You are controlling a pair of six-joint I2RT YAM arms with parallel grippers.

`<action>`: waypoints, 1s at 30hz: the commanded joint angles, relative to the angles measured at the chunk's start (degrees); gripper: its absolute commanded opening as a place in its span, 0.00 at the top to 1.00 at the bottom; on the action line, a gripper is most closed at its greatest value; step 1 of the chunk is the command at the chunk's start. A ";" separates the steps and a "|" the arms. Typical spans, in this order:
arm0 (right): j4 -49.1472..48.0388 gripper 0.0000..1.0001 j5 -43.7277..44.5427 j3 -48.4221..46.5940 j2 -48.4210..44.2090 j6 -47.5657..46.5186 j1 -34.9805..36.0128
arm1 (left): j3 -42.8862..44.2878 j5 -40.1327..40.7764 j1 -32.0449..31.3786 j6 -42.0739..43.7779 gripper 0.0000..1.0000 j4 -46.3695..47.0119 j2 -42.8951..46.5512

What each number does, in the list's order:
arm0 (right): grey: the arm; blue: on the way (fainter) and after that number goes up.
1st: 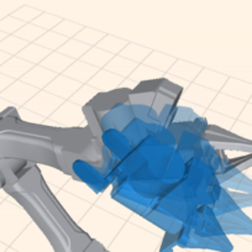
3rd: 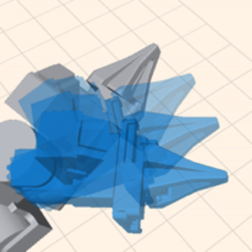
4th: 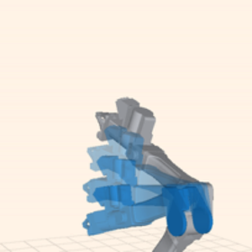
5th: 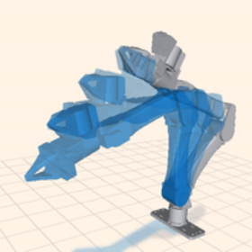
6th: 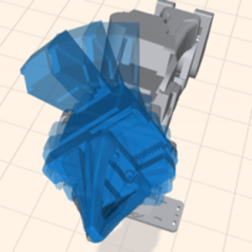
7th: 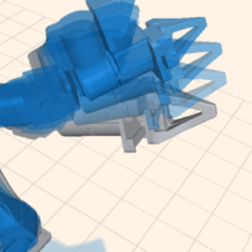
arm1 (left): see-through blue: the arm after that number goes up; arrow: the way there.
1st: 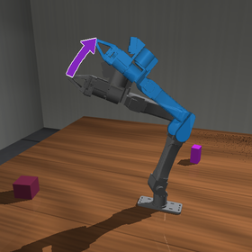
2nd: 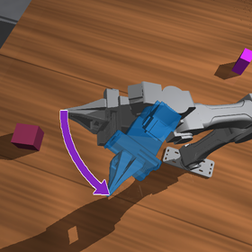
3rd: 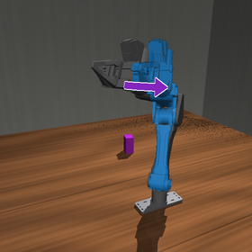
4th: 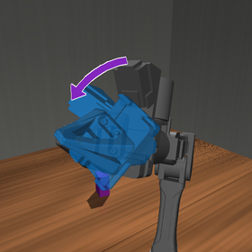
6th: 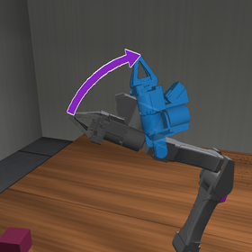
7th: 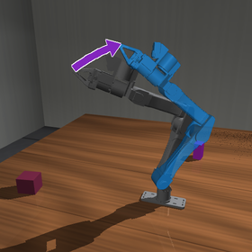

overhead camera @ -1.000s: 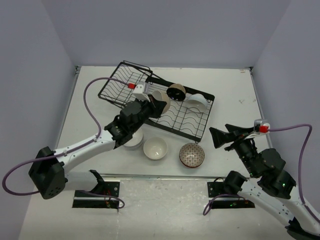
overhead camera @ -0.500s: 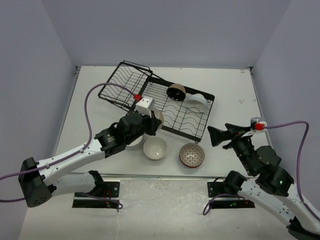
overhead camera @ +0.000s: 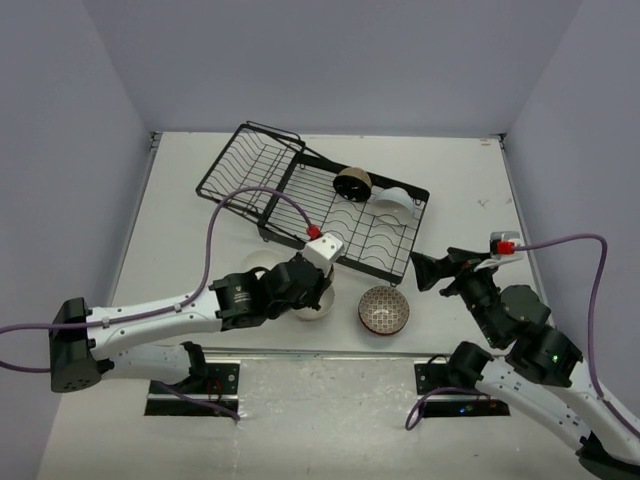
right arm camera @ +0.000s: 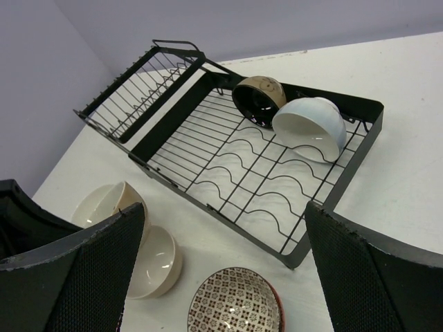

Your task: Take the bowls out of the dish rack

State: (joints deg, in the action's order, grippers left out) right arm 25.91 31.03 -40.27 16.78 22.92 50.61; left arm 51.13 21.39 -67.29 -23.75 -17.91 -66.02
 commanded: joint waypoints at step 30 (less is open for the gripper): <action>-2.80 0.02 -0.70 -1.04 1.86 -0.50 0.02 | 1.77 12.54 -10.06 0.90 1.00 -1.42 -12.82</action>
State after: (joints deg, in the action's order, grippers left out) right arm 25.23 30.48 -40.27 17.58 22.90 50.61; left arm 51.40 31.35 -77.01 -23.97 -21.54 -78.89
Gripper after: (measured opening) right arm 0.979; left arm 0.049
